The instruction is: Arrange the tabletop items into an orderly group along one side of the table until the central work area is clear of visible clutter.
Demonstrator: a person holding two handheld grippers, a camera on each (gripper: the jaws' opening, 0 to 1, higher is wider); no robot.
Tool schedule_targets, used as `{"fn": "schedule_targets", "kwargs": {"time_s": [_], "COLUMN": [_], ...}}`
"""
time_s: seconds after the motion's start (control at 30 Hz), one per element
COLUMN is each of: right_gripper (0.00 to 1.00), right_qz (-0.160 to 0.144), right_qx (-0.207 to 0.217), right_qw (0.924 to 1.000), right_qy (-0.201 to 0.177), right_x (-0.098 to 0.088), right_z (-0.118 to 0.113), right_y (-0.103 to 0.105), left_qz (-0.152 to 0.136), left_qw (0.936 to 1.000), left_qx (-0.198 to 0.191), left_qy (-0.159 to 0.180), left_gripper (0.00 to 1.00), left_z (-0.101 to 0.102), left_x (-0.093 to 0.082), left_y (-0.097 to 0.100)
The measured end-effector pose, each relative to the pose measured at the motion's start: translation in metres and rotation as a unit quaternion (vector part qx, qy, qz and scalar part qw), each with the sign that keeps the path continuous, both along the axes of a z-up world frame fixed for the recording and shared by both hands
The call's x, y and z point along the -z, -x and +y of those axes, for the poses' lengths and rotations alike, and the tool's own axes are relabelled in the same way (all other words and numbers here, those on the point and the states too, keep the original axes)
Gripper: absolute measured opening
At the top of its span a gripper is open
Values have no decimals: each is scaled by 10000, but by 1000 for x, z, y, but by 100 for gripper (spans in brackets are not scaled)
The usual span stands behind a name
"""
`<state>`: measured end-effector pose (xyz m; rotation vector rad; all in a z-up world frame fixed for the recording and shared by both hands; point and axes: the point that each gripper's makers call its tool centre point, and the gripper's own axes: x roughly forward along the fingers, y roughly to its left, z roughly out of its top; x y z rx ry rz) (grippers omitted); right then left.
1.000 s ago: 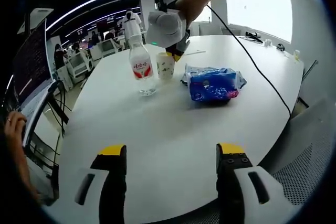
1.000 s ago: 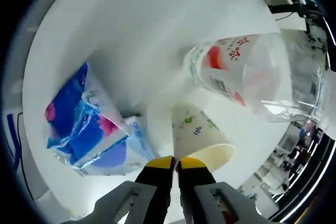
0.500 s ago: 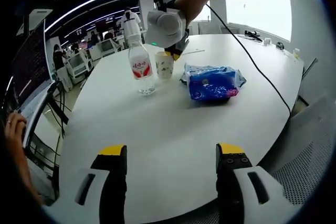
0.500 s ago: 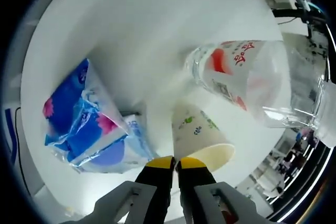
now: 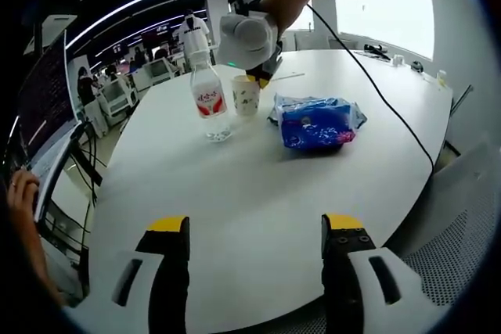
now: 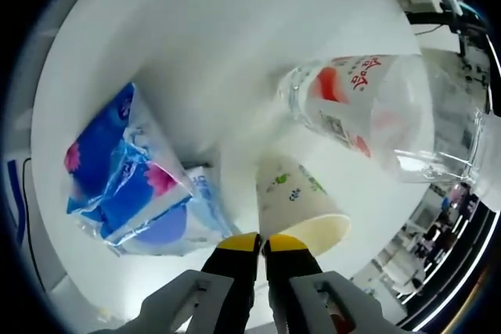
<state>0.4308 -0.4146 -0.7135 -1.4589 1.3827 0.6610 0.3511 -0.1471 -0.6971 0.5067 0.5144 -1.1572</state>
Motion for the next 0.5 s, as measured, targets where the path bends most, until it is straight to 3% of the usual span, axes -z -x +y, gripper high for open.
{"fn": "schedule_targets", "kwargs": {"time_s": [0.5], "right_gripper": [0], "right_qz": [45], "right_qx": [47], "right_qw": [10000], "right_qy": [33], "right_x": [1], "right_z": [-4], "right_y": [5], "left_qz": [-15], "left_qw": [10000], "left_qx": [9], "left_qy": [-5], "left_gripper": [68], "left_z": [0], "left_x": [0], "left_y": [0]}}
